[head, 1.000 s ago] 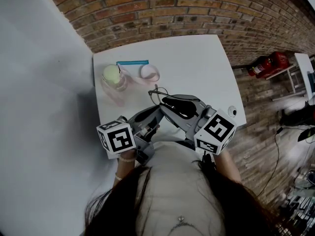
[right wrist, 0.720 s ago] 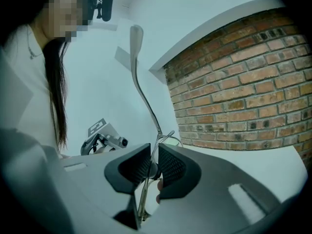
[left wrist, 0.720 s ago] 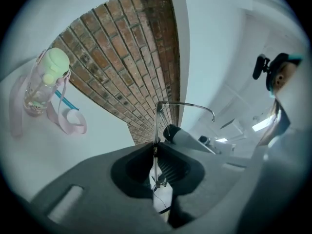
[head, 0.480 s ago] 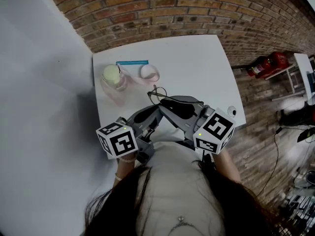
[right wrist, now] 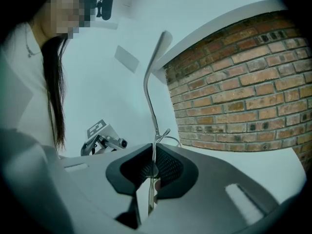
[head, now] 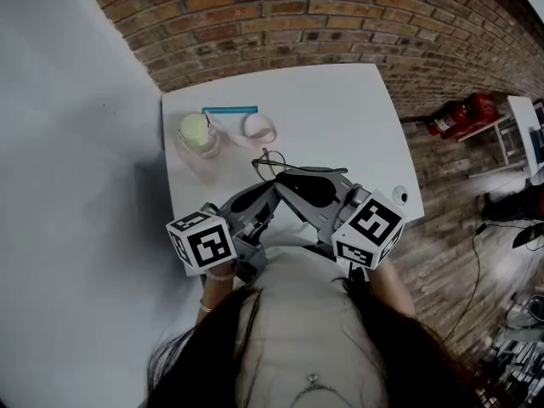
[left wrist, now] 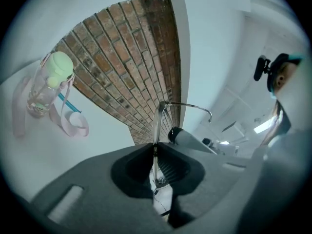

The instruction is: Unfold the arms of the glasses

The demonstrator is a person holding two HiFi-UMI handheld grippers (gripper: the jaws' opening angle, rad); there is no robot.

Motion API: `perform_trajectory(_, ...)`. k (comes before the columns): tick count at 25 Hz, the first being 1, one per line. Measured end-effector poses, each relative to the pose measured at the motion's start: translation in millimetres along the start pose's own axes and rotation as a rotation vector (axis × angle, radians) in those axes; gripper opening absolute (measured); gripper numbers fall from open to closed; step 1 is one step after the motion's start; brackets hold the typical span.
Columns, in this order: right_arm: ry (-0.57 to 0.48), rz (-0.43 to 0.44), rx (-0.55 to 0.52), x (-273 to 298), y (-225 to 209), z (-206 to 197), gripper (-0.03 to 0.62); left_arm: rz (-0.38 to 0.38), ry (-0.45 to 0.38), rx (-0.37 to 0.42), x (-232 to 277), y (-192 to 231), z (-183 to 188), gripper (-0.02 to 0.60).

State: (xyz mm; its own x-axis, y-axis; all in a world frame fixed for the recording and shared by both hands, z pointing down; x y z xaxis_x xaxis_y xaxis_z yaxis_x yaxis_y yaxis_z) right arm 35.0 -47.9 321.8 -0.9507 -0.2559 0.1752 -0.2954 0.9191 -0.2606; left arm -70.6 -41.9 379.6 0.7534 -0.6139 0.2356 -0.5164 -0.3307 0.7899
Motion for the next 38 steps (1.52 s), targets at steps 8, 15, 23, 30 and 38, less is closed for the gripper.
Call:
perform_trajectory(8,-0.010,-0.009,-0.019,-2.2,2.7,3.4,0.028,-0.002,-0.011,-0.044,-1.9,5.1,0.2,0.021)
perform_trajectory(15,-0.035,-0.015,-0.039,-6.4,5.1,8.7,0.028,-0.015,-0.035,-0.109,-4.1,7.7,2.8,0.021)
perform_trajectory(23,-0.048,-0.022,-0.044,-11.0,4.2,9.9,0.028,0.015,-0.052,-0.167,-5.5,17.2,0.3,0.021)
perform_trajectory(30,-0.076,-0.021,-0.038,-17.0,3.9,13.3,0.028,0.078,-0.063,-0.258,-11.6,22.2,-2.9,0.022)
perform_trajectory(38,-0.089,-0.022,-0.037,-18.7,1.9,16.8,0.028,0.061,-0.095,-0.338,-11.5,24.9,-1.6,0.023)
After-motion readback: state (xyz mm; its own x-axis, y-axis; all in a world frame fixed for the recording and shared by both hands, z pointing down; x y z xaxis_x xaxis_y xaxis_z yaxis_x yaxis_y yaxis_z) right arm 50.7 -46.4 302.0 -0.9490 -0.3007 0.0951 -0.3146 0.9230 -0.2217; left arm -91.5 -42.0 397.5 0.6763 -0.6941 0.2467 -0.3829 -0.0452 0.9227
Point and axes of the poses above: the fingertips, and each gripper's own axes: x forward along the fingers, y to its left, z out of its top, the point moved 7 cm from there along -x, backward along the fingers, and after that the axes turned 12 degrees about z, right-handed, at the moved point
